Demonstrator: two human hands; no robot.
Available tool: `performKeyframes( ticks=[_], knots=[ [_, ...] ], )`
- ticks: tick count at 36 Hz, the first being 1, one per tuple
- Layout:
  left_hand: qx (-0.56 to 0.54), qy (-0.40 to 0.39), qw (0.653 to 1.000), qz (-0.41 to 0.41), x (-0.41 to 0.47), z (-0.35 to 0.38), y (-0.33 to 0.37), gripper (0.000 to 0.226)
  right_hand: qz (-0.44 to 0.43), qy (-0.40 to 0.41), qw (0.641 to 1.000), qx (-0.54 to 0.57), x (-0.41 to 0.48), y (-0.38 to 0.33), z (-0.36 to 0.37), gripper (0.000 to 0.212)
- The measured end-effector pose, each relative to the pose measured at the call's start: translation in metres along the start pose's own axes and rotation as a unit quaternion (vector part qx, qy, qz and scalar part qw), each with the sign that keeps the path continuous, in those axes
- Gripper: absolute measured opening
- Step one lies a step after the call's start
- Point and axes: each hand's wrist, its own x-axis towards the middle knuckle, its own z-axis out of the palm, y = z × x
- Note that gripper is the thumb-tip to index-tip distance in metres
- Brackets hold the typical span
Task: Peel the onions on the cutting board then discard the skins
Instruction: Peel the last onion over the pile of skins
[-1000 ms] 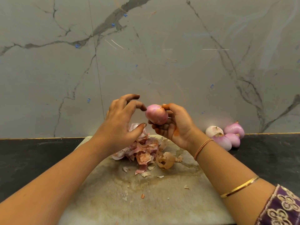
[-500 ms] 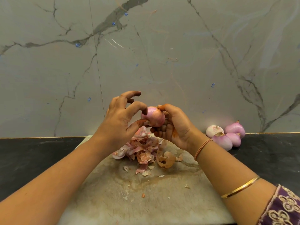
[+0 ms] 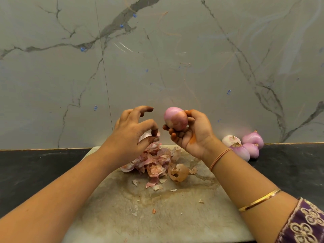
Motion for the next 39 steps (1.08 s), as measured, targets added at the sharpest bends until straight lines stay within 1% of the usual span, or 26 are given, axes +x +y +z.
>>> performKeyframes(
  ticks=[5,8,10,12,13,16,18,20,25,28,32,39],
  knots=[
    [0.010,-0.010,1.000,-0.026,0.0004,0.0016,-0.0026,0.031,0.006,0.005,0.999,-0.036,0.0001,0.0003,-0.0010,0.040],
    [0.010,-0.005,0.999,-0.035,0.0012,0.0024,-0.0041,0.034,-0.004,0.001,0.998,-0.068,0.0003,0.0025,-0.0003,0.044],
    [-0.007,0.019,0.999,-0.031,0.0015,0.0022,-0.0043,0.030,-0.008,0.002,0.996,-0.084,0.0002,0.0034,0.0001,0.043],
    [-0.024,0.056,0.998,-0.023,0.0022,0.0016,-0.0043,0.021,-0.010,0.002,0.996,-0.089,-0.0001,0.0037,0.0004,0.035],
    [-0.032,0.072,0.997,-0.018,0.0026,0.0012,-0.0046,0.024,-0.011,0.000,0.996,-0.088,-0.0003,0.0038,0.0007,0.033],
    [-0.049,0.095,0.994,0.015,0.0038,0.0000,-0.0057,0.039,-0.022,-0.002,0.995,-0.100,-0.0001,0.0048,0.0013,0.038],
    [-0.063,0.094,0.993,0.032,0.0038,-0.0004,-0.0056,0.041,-0.033,-0.003,0.992,-0.122,-0.0006,0.0056,0.0026,0.028],
    [-0.072,0.089,0.992,0.047,0.0038,0.0006,-0.0057,0.040,-0.038,-0.011,0.989,-0.140,-0.0008,0.0060,0.0037,0.024],
    [-0.066,0.097,0.990,0.078,0.0044,0.0009,-0.0044,0.031,-0.036,-0.039,0.989,-0.135,-0.0030,0.0059,0.0039,0.021],
    [-0.062,0.098,0.989,0.088,0.0038,0.0012,-0.0018,0.031,-0.039,-0.047,0.988,-0.145,-0.0037,0.0060,0.0041,0.021],
    [-0.071,0.081,0.990,0.092,0.0031,0.0019,0.0017,0.031,-0.054,-0.038,0.981,-0.181,-0.0032,0.0073,0.0039,0.021],
    [-0.051,0.067,0.992,0.090,0.0028,0.0036,0.0016,0.027,-0.065,-0.025,0.973,-0.221,-0.0026,0.0087,0.0039,0.021]
  ],
)
